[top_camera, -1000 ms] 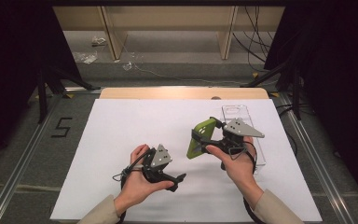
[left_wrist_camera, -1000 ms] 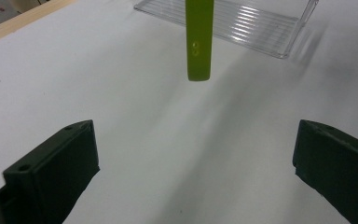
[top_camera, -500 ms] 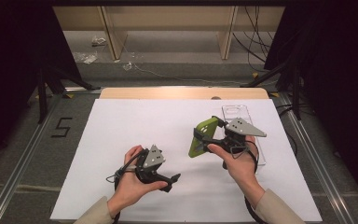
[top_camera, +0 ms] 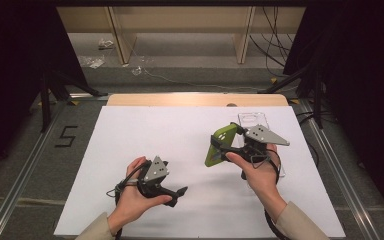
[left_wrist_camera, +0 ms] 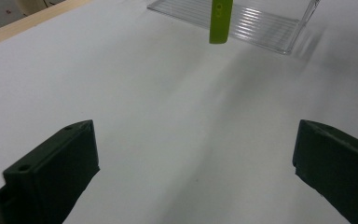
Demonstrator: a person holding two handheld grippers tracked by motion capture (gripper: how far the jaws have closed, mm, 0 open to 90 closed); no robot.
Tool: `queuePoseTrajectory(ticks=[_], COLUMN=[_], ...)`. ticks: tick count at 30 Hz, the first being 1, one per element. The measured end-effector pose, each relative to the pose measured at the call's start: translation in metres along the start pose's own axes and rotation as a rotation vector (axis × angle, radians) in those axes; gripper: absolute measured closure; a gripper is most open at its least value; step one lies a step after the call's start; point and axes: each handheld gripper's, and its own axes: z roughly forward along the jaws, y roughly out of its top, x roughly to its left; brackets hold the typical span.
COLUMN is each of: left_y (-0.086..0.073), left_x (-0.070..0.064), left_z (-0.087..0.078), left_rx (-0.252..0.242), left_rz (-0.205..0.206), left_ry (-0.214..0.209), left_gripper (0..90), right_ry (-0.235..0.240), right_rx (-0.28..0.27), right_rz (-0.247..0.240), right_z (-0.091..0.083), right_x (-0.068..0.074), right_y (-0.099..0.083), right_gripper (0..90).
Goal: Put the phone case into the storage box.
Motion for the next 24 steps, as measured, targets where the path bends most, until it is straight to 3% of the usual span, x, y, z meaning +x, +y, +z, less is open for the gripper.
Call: queuePoseTrajectory(ticks=[24], left_y=[-0.019], left_x=[0.017], left_z=[-0.019], left_rx=[-0.002], left_rz=[-0.024], left_ry=[0.018], left_gripper=[0.0], right_ry=[-0.044], right_rx=[-0.013], right_rz=[-0.019], right_z=[-0.008], right_x=[-0.014], right_y=[0.007], right_gripper=[17.1])
